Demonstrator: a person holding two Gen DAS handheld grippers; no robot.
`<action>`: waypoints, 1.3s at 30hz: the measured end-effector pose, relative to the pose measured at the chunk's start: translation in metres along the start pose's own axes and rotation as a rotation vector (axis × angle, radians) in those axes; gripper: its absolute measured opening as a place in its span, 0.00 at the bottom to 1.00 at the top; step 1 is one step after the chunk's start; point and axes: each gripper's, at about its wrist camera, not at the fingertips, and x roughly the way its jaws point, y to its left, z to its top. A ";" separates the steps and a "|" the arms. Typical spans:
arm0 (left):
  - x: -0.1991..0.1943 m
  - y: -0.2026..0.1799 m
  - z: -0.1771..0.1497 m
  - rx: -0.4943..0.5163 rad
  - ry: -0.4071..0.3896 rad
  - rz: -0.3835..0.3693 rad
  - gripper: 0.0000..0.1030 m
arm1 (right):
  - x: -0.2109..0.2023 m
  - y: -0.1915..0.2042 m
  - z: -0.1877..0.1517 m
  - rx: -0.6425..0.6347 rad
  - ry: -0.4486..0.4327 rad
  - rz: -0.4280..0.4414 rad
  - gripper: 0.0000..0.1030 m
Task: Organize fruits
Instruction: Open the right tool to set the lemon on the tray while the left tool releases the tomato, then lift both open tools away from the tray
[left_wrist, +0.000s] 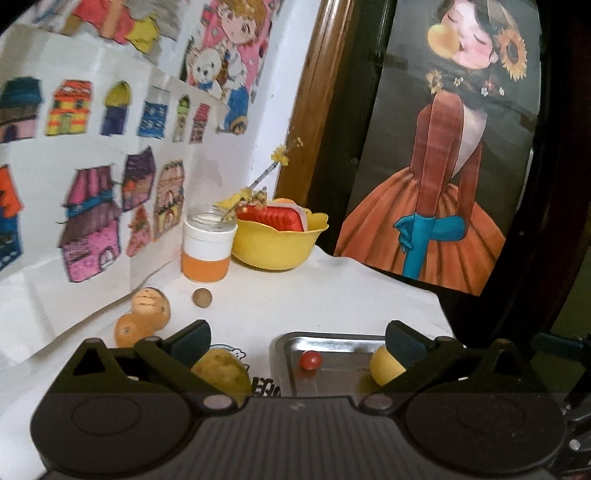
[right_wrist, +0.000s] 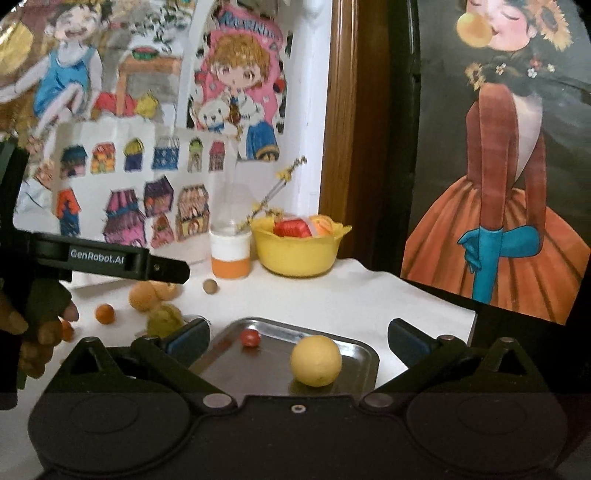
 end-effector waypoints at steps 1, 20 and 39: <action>-0.006 0.001 0.000 -0.001 -0.005 -0.001 1.00 | -0.007 0.003 0.001 0.002 -0.007 0.003 0.99; -0.113 0.029 -0.037 0.059 -0.023 0.013 1.00 | -0.086 0.071 -0.027 0.024 0.046 0.019 0.99; -0.145 0.107 -0.089 -0.008 0.121 0.114 1.00 | -0.086 0.167 -0.065 0.047 0.215 0.045 0.99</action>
